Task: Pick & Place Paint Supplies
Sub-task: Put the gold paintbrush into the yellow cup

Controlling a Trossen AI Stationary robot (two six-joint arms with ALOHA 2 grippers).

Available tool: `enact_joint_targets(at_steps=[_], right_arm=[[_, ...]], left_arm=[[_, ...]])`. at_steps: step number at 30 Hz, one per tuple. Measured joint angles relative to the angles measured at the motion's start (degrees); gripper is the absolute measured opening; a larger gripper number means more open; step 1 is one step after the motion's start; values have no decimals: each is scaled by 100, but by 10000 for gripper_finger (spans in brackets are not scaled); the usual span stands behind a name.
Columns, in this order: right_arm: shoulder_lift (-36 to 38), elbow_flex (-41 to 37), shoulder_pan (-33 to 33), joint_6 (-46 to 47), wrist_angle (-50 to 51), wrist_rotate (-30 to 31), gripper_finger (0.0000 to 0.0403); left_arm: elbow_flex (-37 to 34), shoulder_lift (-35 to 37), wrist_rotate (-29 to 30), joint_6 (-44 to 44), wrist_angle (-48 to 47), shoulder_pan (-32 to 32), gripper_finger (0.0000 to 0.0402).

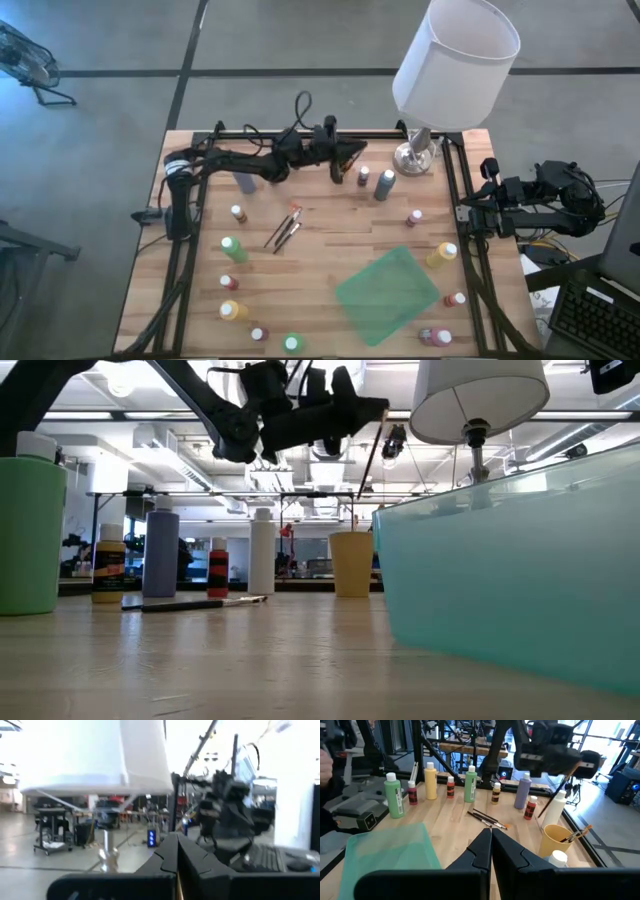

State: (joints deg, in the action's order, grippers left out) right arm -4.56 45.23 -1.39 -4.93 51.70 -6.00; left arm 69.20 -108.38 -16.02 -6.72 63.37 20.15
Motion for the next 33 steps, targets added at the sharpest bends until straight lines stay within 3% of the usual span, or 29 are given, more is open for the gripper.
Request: enact_joint_targets(at_steps=[8,22,33], right_arm=[[1,0,0,-1,0,0,8],[0,0,0,-1,0,0,8],[1,0,0,-2,0,0,8]], left_arm=[[16,0,818,414,251,144,0],[-3,-451,503,68,1052,464,0],[-12,-871,718,12,1217,646,0]])
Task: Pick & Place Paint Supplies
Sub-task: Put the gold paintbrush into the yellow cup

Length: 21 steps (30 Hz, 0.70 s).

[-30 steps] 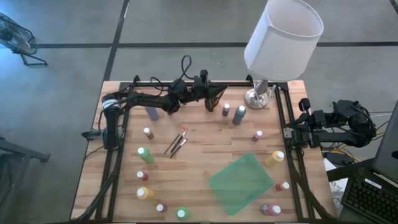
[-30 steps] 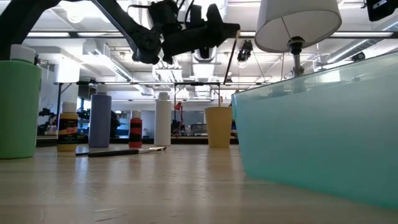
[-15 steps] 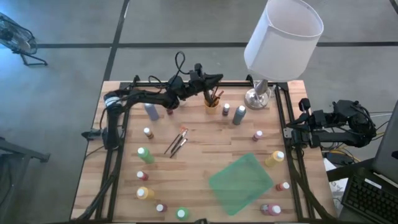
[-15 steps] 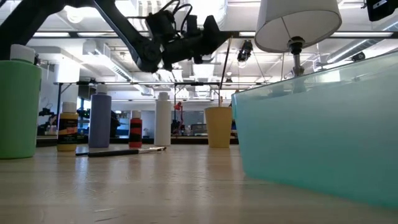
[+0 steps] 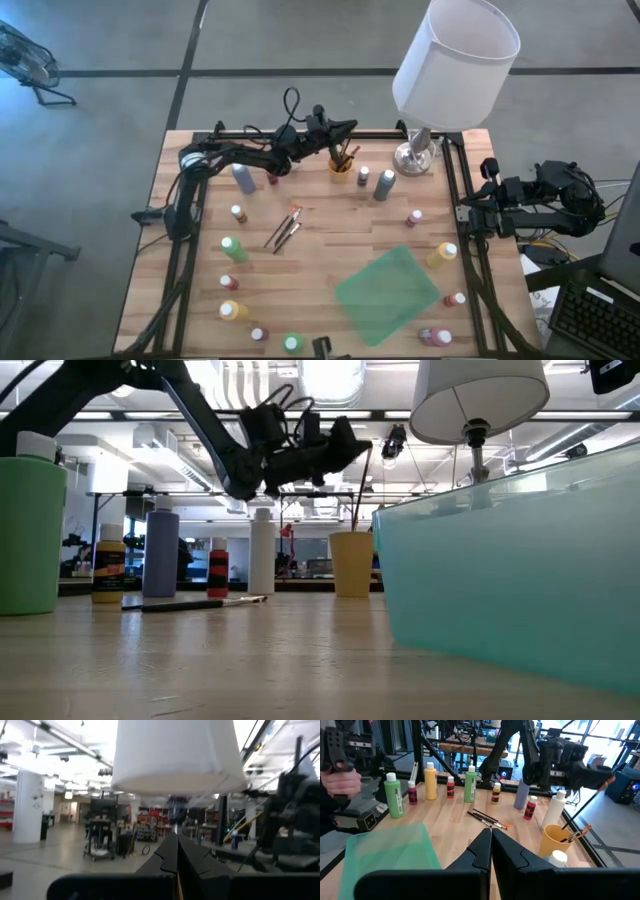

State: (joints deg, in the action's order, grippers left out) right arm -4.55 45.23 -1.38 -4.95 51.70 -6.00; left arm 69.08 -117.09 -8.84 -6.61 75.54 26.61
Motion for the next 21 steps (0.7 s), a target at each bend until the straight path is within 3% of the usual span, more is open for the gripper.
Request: enact_joint_targets(at_steps=[11,21], right_arm=[[1,0,0,0,0,0,8],[-1,0,1,0,0,0,8]], left_arm=[[-30,-324,98,-81,24,11,0],[-492,-311,107,13,204,-9,0]])
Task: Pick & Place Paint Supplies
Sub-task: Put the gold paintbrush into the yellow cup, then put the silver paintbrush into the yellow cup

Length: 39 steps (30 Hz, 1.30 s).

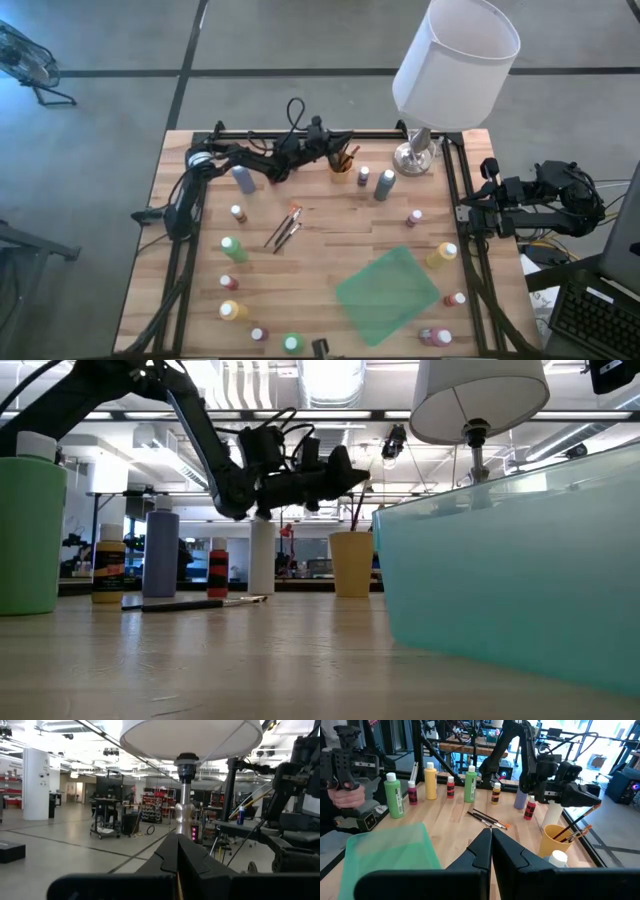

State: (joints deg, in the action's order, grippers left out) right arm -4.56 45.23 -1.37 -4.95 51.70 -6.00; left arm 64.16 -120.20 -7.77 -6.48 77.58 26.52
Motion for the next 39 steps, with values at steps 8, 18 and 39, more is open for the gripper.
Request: enact_joint_targets(at_steps=[8,18,39], right_arm=[[0,0,-1,2,0,0,8],[1,0,-1,1,0,0,8],[0,0,-1,2,0,0,8]], left_arm=[[-240,0,24,-26,140,-64,0],[-260,0,27,32,-204,-140,0],[-260,0,20,5,-780,-166,38]])
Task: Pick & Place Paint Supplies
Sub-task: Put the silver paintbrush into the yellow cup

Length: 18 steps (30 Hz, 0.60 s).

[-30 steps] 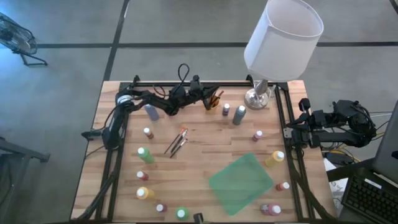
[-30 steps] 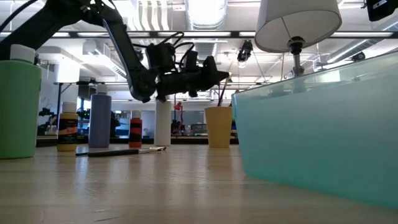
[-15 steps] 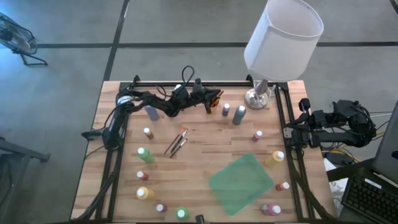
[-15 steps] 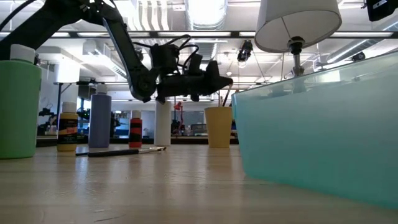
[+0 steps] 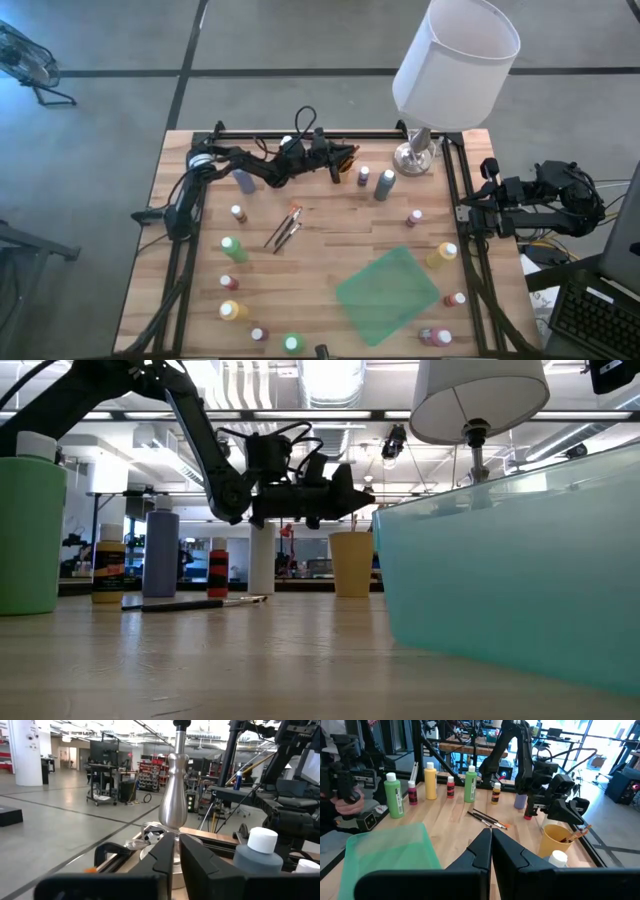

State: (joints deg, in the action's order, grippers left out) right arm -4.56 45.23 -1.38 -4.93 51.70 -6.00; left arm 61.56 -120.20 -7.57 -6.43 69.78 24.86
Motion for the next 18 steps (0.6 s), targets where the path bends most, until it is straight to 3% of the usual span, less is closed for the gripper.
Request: enact_joint_targets(at_steps=[8,14,18], right_arm=[[2,0,-1,0,0,0,8],[1,0,1,1,0,0,8],[0,-2,2,-2,0,0,8]], left_arm=[[52,102,-68,-202,-25,0,67],[190,607,-966,-239,-8,-64,67],[238,1122,-1127,34,-447,-210,68]])
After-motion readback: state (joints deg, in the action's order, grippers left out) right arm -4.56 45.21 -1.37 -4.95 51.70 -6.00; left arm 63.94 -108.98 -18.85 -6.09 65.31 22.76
